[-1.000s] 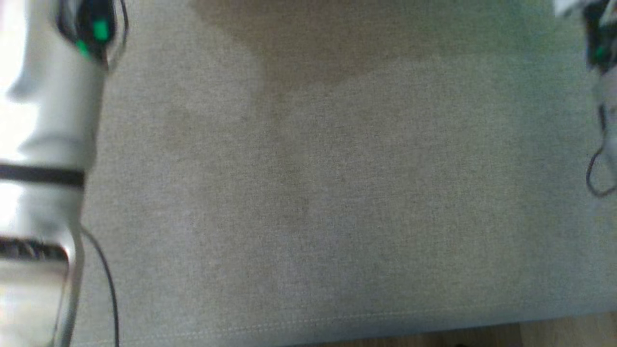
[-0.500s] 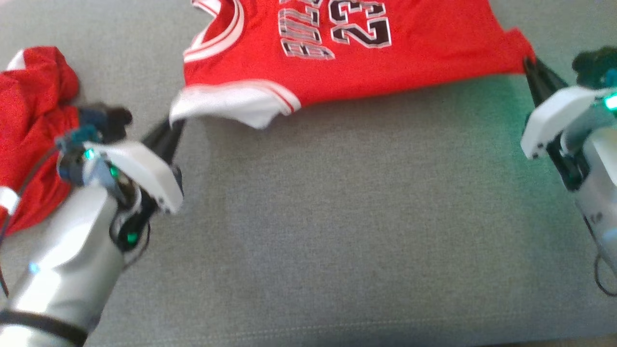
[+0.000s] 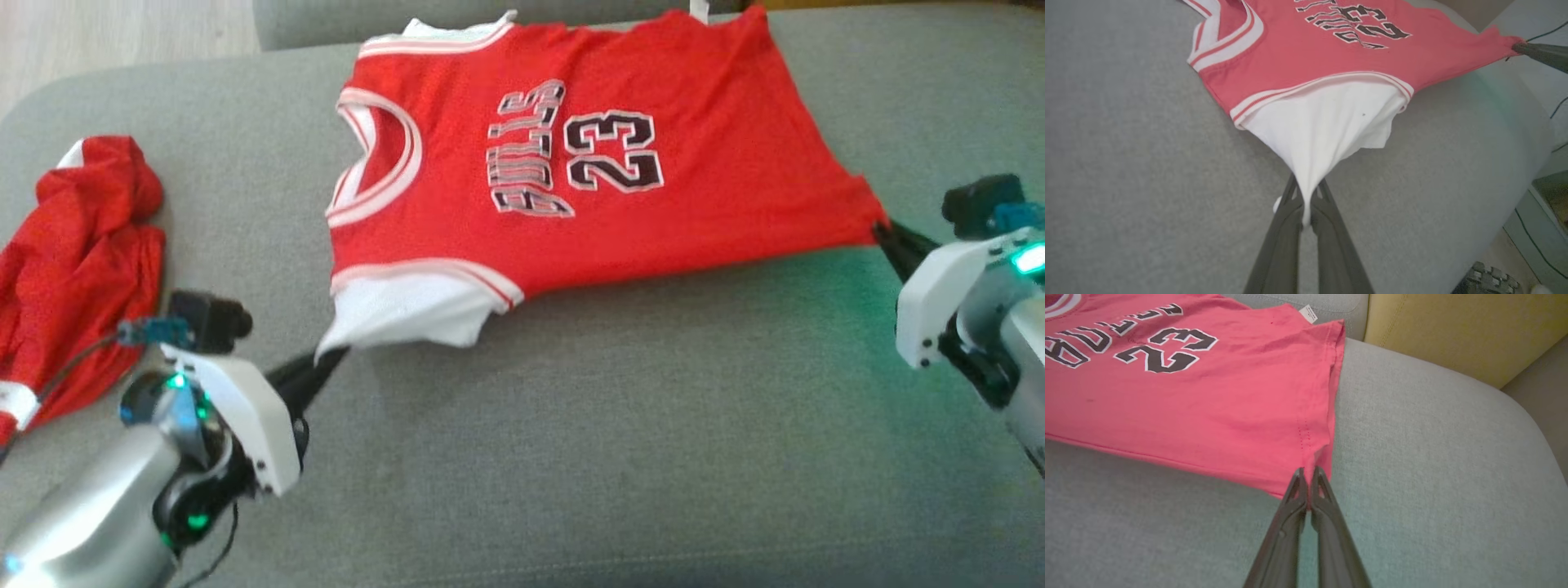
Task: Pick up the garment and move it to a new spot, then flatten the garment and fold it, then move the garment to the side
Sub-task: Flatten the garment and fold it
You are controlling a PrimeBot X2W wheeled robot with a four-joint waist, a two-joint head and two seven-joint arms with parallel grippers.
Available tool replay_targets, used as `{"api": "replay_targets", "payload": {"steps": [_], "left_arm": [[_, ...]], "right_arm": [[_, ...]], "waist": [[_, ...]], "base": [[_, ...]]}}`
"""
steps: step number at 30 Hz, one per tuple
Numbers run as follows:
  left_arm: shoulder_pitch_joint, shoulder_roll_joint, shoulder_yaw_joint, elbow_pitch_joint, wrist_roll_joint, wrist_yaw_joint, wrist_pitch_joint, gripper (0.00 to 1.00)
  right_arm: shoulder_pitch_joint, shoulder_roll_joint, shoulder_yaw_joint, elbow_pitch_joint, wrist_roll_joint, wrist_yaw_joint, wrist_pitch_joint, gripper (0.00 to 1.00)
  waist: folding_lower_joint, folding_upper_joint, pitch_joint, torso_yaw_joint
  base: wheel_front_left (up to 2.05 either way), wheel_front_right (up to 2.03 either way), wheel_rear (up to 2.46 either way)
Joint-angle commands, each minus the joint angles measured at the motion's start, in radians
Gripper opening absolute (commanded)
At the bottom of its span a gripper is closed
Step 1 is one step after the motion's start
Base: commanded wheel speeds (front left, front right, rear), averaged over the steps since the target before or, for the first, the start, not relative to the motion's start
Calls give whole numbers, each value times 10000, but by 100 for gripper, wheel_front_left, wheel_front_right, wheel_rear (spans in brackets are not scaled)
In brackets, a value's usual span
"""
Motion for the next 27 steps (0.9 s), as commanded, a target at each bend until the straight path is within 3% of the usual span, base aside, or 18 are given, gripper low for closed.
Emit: {"api": "replay_targets", "payload": {"steps": [1,15,27], "left_arm": [[-169,605,348,-401,-209,15,141,0],[1082,1834,-383,-2213,-2004,14,1495,0],[1981,2979,-662,-3718,-3395,30,2917,0]], "right_arm": [[212,-466,171,-304,224,19,164,0],[1421,-2538,2078,-2853,2664,19,3068,0],[2190,-3797,2560,-4387,4180,19,5235,0]], "waist": [[0,-1,-157,-53],[0,-1,-1084,-284],[0,-1,-1472,-448]], "base": [[0,0,0],[0,0,0],[0,0,0]]}}
